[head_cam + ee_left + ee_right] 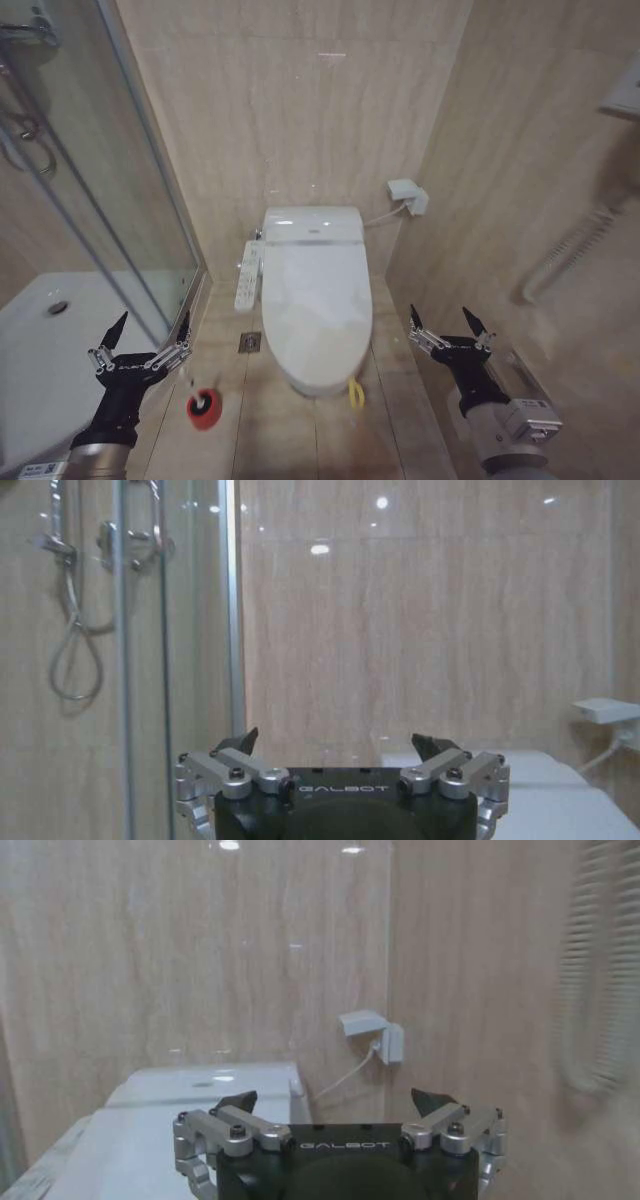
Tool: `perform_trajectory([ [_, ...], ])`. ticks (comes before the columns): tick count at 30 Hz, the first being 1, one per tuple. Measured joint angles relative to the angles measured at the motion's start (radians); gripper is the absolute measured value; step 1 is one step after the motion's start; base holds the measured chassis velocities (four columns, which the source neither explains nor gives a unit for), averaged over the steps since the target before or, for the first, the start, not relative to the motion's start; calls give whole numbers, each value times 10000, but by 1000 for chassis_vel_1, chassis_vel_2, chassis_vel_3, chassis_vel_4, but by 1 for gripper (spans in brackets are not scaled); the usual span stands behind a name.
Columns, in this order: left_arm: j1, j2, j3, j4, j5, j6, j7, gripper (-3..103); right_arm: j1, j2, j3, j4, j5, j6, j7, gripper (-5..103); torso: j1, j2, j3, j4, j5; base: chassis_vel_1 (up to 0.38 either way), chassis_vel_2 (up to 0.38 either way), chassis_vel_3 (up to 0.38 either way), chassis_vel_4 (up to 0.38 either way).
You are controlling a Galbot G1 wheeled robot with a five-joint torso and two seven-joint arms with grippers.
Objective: Open the toilet lid, clean the toilet bowl with a toilet brush, close the toilet lid, and flush.
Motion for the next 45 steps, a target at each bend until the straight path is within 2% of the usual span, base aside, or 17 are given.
perform_trajectory([
  [2,0,0,0,0,0,0,-1,100,-1,2,-1,0,1,-1,0,100,-3,2,-2,-2,3,396,-388,-361,357],
  [3,-2,0,0,1,0,0,1,100,-1,2,0,1,0,0,-2,100,-2,1,-2,-5,-20,368,-404,-391,376],
  [4,-2,0,0,1,0,0,1,100,-1,2,0,1,0,0,-2,100,-2,1,-2,-5,-20,368,-404,-391,376],
  [7,0,0,-1,-2,0,-1,0,100,-1,2,-2,0,1,-1,-2,100,-2,1,-1,0,5,355,-361,-367,337],
  [8,-1,0,2,2,0,0,2,100,-4,1,0,1,0,0,0,100,-4,3,-4,-8,-25,303,-294,-291,318],
  [10,-1,1,0,1,0,0,0,100,-6,2,-1,0,0,0,0,100,-5,3,-4,-8,-13,304,-294,-266,286],
  [12,6,0,-1,0,0,0,-1,100,-5,3,-1,0,1,0,0,100,-7,4,-5,2,-7,221,-149,-202,202],
  [14,3,0,0,0,0,0,-1,100,-3,2,-2,1,1,0,-5,100,-7,5,-5,4,-19,74,-84,-75,116],
  [16,-2,1,0,0,0,0,0,100,-6,2,0,0,-1,-1,1,100,-4,3,-2,-11,-7,37,25,-37,58],
  [18,-2,1,1,0,0,0,2,100,-1,1,0,0,0,0,1,100,1,0,1,-8,-2,-80,-41,-44,-64],
  [20,-4,1,2,1,0,0,2,100,0,2,0,0,0,0,1,100,8,-2,3,-8,-15,-88,20,91,-63],
  [21,-4,1,1,0,0,0,1,100,3,1,-1,0,0,0,0,100,11,-3,4,1,-8,-63,38,57,-50],
  [45,-2,1,0,2,0,0,1,100,-1,1,-1,0,0,0,0,100,1,-1,0,-4,-11,-7,8,12,-7],
])
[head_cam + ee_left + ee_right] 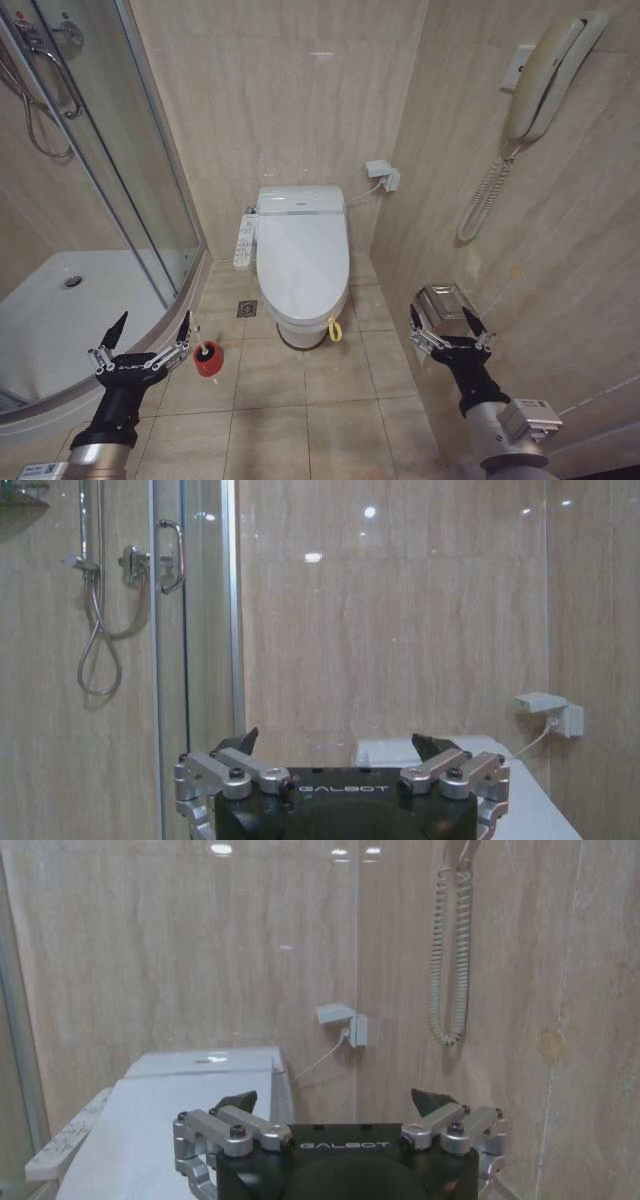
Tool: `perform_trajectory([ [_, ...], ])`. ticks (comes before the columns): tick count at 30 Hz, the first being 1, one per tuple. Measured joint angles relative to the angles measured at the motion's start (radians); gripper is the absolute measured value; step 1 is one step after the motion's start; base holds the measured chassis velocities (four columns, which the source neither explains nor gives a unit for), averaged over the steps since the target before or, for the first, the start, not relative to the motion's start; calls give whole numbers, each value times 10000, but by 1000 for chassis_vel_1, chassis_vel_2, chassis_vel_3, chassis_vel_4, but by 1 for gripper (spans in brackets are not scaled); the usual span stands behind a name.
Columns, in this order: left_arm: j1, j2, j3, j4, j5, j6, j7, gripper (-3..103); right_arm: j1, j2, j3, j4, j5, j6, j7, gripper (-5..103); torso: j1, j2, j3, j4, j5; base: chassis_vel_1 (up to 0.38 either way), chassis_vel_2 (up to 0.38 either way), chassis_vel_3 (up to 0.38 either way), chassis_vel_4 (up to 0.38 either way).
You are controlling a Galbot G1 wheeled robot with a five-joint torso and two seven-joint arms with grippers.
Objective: Open the toilet lid, clean the toilet bowl with a toilet brush, close the toilet lid, and flush.
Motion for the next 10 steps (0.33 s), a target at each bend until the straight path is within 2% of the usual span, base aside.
perform_trajectory([
  [10,0,0,0,0,0,0,0,100,0,0,0,0,0,0,0,100,0,0,0,0,0,0,0,0,0],
])
